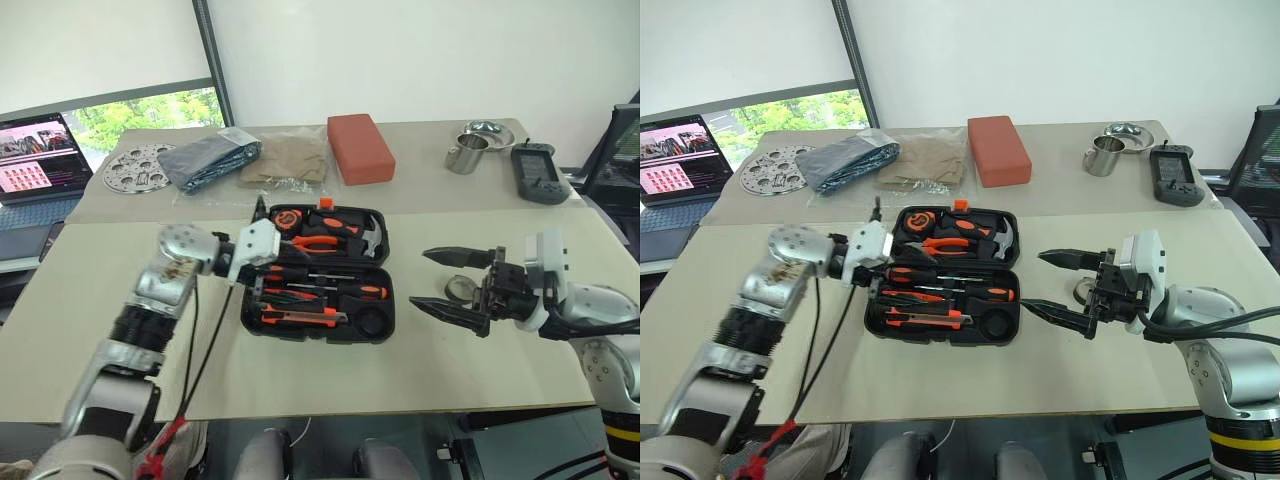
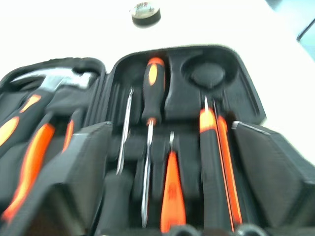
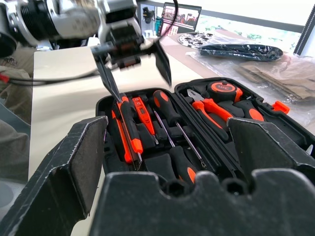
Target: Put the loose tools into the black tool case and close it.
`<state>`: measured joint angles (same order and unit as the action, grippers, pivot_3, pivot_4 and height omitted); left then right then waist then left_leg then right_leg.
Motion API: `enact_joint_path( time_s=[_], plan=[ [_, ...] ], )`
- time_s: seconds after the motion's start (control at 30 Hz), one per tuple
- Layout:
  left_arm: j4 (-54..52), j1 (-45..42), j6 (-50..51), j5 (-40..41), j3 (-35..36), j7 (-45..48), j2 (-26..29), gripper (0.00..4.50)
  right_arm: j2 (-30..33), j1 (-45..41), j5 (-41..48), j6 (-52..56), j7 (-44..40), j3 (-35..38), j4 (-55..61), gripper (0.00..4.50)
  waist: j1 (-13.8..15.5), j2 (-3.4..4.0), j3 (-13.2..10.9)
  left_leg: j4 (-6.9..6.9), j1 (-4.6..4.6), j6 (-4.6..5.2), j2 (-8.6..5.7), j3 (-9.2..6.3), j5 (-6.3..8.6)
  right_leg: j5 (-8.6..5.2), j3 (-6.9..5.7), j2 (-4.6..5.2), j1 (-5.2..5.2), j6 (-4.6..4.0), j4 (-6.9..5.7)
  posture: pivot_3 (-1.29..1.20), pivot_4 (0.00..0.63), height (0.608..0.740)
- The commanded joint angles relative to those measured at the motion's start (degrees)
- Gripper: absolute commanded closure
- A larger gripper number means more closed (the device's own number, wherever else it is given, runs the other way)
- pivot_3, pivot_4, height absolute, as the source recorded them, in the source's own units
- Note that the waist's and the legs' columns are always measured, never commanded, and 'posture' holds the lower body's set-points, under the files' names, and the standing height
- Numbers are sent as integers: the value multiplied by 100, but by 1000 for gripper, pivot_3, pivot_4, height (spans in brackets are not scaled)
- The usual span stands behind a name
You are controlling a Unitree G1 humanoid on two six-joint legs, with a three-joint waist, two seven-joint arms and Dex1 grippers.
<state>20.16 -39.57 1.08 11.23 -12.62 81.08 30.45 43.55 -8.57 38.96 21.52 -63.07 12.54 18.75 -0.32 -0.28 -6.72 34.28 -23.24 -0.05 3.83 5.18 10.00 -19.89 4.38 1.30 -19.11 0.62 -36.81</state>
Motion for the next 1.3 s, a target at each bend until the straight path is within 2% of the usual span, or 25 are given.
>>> enact_joint_path(
  time_s=[0.03,0.23,0.27,0.63,0.97,1.2,1.3],
  plan=[
    [174,84,-320,199,104,243,-72,1890,101,3,53,-94,-4,233,166,0,-24,0,0,0,0,0,1,0,0,0,0,-1,-1,0,-1,0,150,740],
    [546,219,-751,269,107,527,-254,4225,142,37,72,-68,11,296,199,0,-25,0,0,0,0,-1,0,0,0,0,-1,-1,0,0,-2,0,150,740],
    [603,216,-830,250,92,547,-280,4429,149,42,74,-63,10,306,205,0,-24,0,0,1,0,0,-1,0,0,0,-1,-1,1,0,-2,0,150,740],
    [1258,167,-1761,-164,-196,680,-504,4429,147,108,73,-47,54,353,264,0,-24,1,0,1,0,0,-1,0,0,0,-1,-1,2,0,-1,0,150,740],
    [2474,-167,-3333,-1276,-742,270,-444,4429,164,137,87,-30,74,360,279,0,-21,-3,-1,5,18,0,-3,-2,0,0,-1,0,26,0,0,0,150,740],
    [2795,-182,-3674,-1504,-987,68,-613,4429,155,180,86,-31,99,349,324,0,-10,3,3,6,62,0,-3,-8,0,-1,-7,8,79,1,-1,0,150,740],
    [2748,-250,-3629,-1344,-851,-18,-681,4429,158,228,63,-14,147,358,341,0,3,7,5,8,72,0,-6,-9,0,-1,-6,14,89,2,-1,0,150,740]
  ],
)
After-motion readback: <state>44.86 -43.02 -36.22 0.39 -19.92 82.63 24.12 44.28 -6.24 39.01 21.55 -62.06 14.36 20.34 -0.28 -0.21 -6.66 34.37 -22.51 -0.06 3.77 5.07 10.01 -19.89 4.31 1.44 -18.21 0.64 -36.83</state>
